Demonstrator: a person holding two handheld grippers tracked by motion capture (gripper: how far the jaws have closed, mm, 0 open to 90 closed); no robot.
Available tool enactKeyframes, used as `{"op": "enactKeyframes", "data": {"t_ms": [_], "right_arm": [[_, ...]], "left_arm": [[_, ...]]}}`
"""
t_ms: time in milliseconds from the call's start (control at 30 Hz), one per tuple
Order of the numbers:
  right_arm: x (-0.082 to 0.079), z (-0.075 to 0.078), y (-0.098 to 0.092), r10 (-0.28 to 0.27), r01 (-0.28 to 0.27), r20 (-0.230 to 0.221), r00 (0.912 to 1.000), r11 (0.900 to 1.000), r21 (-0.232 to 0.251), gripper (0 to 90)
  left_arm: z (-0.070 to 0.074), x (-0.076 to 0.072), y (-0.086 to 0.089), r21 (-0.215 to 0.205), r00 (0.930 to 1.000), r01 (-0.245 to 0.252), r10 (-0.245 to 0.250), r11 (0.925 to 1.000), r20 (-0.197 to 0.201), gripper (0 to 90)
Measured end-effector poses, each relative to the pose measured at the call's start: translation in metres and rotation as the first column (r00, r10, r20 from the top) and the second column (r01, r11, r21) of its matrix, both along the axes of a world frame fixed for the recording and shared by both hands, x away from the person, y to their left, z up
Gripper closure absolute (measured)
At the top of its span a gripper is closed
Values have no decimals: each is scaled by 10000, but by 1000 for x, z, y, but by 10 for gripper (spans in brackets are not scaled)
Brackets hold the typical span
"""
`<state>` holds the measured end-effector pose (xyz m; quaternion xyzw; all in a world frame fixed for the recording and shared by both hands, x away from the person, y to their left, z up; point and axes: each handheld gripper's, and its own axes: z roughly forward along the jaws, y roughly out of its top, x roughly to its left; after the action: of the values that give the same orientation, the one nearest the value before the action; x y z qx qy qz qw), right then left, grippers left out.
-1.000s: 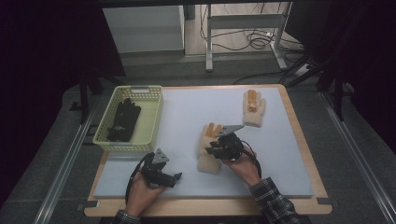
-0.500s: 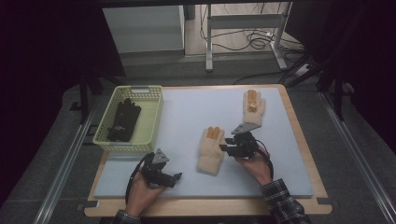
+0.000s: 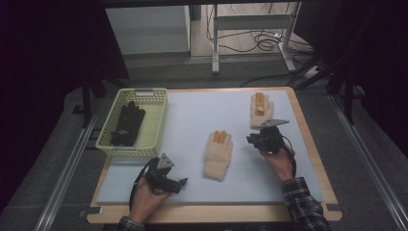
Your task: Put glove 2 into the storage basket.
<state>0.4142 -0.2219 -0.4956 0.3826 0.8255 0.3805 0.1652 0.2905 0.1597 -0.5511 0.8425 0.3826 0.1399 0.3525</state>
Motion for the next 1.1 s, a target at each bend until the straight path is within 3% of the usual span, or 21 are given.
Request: {"op": "enactKeyframes", "data": {"t_ms": [367,467,667,833,1100], "right_arm": [[39,1,-30,-1158,1160,134,9932,9931,-151,775],[55,1,-36,-1533,1536,169,9880,9879,-200,723],[73,0,-36,-1942,1954,357,9803,9801,-353,618],[95,-2,-35,-2299,2320,510,9719,9718,-423,593],[117,-10,-28,-2460,2483,582,9675,9680,-371,490]], "left_arm": [[0,0,0,-12,10000,-7,7,10000,5,19],[0,0,0,15,10000,13,-13,10000,-3,19],[0,0,0,16,10000,17,-17,10000,0,19],[0,0,0,8,10000,14,-14,10000,-4,19],[0,0,0,8,10000,14,-14,10000,-4,19]]}}
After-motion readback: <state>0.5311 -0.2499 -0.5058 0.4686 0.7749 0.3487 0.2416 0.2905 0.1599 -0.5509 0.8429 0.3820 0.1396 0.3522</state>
